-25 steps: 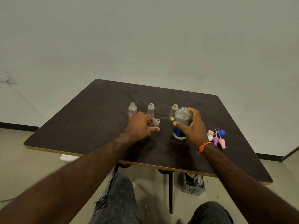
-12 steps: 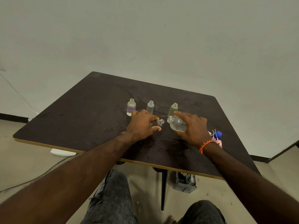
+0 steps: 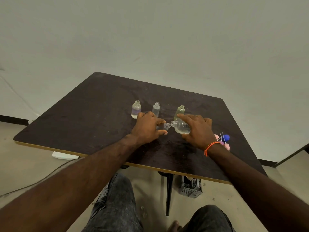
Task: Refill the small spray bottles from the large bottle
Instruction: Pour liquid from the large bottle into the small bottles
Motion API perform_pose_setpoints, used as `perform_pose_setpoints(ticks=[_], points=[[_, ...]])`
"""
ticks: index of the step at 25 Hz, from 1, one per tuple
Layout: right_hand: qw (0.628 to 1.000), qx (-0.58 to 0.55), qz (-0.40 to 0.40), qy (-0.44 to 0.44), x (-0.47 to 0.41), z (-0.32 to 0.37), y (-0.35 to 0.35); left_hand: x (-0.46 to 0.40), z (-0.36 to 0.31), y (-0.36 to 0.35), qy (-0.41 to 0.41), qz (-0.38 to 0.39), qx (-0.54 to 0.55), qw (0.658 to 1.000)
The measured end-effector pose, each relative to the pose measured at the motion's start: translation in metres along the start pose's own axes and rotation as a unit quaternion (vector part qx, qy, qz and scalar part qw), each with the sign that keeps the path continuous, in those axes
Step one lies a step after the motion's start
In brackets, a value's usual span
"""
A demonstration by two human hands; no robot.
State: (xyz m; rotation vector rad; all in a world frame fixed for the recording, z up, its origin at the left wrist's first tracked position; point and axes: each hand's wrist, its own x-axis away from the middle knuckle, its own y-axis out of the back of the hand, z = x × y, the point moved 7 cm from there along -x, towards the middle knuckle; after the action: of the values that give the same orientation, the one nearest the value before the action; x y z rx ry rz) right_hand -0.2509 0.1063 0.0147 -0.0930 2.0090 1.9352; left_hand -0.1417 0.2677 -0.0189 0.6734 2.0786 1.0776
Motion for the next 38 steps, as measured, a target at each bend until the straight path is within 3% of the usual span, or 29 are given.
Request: perform_pose_setpoints(ticks=[38], points=[[0.998, 0.058, -0.020, 0.019, -0.001, -0.006, 0.013, -0.003, -0.002, -0.004, -0.003, 0.013, -0.019, 1.000]])
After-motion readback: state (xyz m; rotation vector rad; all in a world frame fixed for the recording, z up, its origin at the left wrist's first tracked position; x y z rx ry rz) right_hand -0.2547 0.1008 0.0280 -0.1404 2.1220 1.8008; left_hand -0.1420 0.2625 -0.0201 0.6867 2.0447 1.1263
